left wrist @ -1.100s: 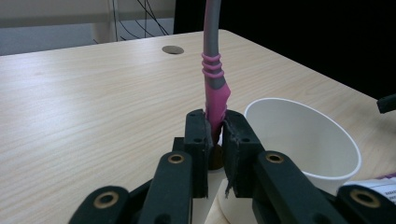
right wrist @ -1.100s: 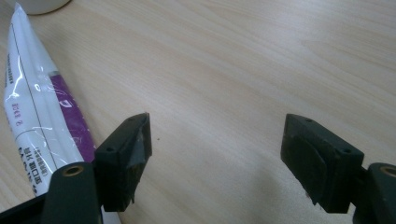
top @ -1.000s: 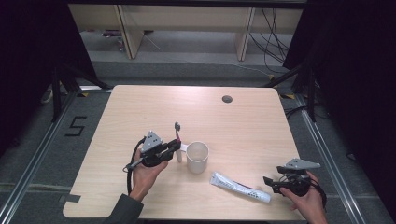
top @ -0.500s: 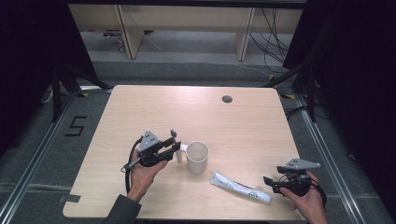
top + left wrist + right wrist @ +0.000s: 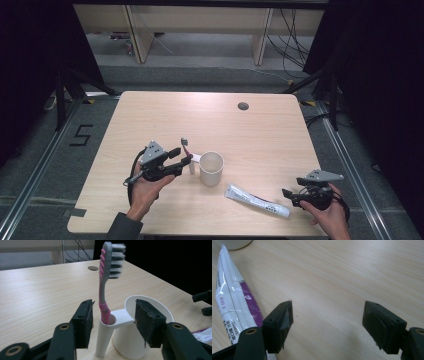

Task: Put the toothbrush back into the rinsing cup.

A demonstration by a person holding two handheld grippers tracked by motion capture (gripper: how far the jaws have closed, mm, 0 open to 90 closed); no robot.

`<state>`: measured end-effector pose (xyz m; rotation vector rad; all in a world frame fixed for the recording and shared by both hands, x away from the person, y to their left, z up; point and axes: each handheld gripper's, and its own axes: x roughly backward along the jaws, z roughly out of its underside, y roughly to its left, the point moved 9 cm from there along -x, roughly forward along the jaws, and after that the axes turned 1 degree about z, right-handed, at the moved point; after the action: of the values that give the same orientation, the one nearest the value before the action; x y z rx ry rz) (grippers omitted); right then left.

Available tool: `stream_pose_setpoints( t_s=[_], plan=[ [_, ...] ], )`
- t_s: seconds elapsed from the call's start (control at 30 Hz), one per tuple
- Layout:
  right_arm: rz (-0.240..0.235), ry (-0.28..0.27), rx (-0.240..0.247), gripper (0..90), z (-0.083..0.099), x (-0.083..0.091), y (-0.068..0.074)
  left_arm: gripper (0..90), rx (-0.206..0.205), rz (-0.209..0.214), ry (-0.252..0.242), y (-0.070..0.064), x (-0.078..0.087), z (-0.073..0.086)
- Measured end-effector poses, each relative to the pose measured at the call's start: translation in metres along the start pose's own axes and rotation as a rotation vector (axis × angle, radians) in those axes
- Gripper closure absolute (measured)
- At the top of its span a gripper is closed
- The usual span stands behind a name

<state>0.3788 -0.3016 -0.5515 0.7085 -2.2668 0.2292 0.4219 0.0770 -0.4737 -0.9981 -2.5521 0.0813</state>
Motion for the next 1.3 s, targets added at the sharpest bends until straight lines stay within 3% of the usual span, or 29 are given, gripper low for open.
stream_pose_setpoints(
  t_s=[0.2,0.33,0.4,0.57,0.9,1.03,1.3],
  plan=[
    [-0.003,-0.005,0.017,25.4,0.0,-0.001,-0.001,41.4,0.002,0.005,0.055,0.0,0.011,0.007],
    [-0.004,0.0,0.001,25.4,0.0,0.0,0.0,39.1,-0.016,0.01,0.097,0.0,0.018,0.011],
    [-0.001,-0.009,0.028,25.4,-0.001,-0.001,-0.002,38.0,-0.019,0.009,0.112,0.0,0.021,0.014],
    [-0.003,-0.002,0.008,25.4,0.0,0.0,0.0,34.5,-0.03,0.004,0.148,0.004,0.027,0.024],
    [-0.002,-0.011,0.029,25.4,-0.001,-0.001,-0.002,31.1,-0.013,-0.002,0.152,0.008,0.036,0.039],
    [-0.001,0.0,-0.001,25.4,0.0,0.0,0.0,26.8,-0.014,0.001,0.156,0.006,0.041,0.045],
    [0.003,-0.005,0.004,25.4,0.0,0.001,-0.001,19.8,-0.017,0.0,0.175,0.002,0.047,0.06]
  ],
)
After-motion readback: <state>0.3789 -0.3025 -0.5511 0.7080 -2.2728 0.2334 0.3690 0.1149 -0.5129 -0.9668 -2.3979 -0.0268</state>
